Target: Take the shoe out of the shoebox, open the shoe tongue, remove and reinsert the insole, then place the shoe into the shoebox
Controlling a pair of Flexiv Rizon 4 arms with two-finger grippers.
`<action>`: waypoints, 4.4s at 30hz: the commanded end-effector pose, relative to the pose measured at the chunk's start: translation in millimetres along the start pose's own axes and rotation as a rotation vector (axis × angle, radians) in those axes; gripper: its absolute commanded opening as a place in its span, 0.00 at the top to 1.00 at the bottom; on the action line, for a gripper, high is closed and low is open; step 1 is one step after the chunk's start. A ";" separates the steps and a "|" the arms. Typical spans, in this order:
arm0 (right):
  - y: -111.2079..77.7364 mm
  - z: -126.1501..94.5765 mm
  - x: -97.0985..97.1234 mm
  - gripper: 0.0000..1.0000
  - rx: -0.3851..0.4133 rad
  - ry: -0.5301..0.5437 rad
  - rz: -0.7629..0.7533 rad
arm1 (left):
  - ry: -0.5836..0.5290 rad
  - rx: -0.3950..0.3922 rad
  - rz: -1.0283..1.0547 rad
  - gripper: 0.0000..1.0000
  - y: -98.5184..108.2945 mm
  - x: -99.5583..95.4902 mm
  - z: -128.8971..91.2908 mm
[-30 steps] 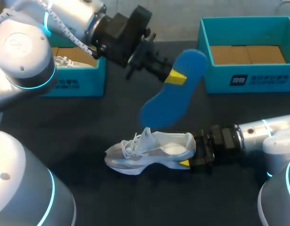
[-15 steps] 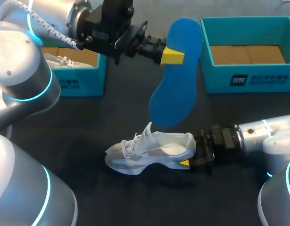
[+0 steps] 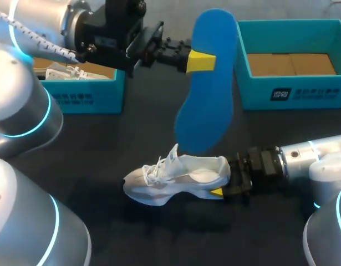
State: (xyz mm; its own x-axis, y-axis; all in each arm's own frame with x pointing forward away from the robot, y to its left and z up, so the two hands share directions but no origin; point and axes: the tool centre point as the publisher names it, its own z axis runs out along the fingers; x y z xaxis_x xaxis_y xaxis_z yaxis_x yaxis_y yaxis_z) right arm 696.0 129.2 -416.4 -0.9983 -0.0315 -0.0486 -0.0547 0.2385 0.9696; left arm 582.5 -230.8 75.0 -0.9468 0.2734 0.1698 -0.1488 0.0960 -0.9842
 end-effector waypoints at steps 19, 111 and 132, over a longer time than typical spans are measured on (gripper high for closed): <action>-0.2 0.3 1.6 1.00 0.003 -0.001 0.000 | -0.020 0.079 -0.110 1.00 -9.4 8.4 -16.1; 11.2 -21.0 3.5 0.00 0.106 -0.020 -0.002 | -0.036 0.072 -0.194 1.00 6.3 42.2 -42.7; 31.3 -64.4 11.3 0.00 0.556 0.027 0.016 | -0.036 0.072 -0.194 1.00 6.3 42.2 -42.7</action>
State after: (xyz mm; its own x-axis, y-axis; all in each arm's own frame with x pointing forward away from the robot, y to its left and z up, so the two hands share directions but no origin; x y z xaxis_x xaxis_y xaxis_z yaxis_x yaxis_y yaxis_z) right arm 685.8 75.2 -381.8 -0.9987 -0.0414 -0.0301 -0.0488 0.5940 0.8030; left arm 552.3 -176.3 77.4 -0.9079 0.2207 0.3565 -0.3496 0.0708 -0.9342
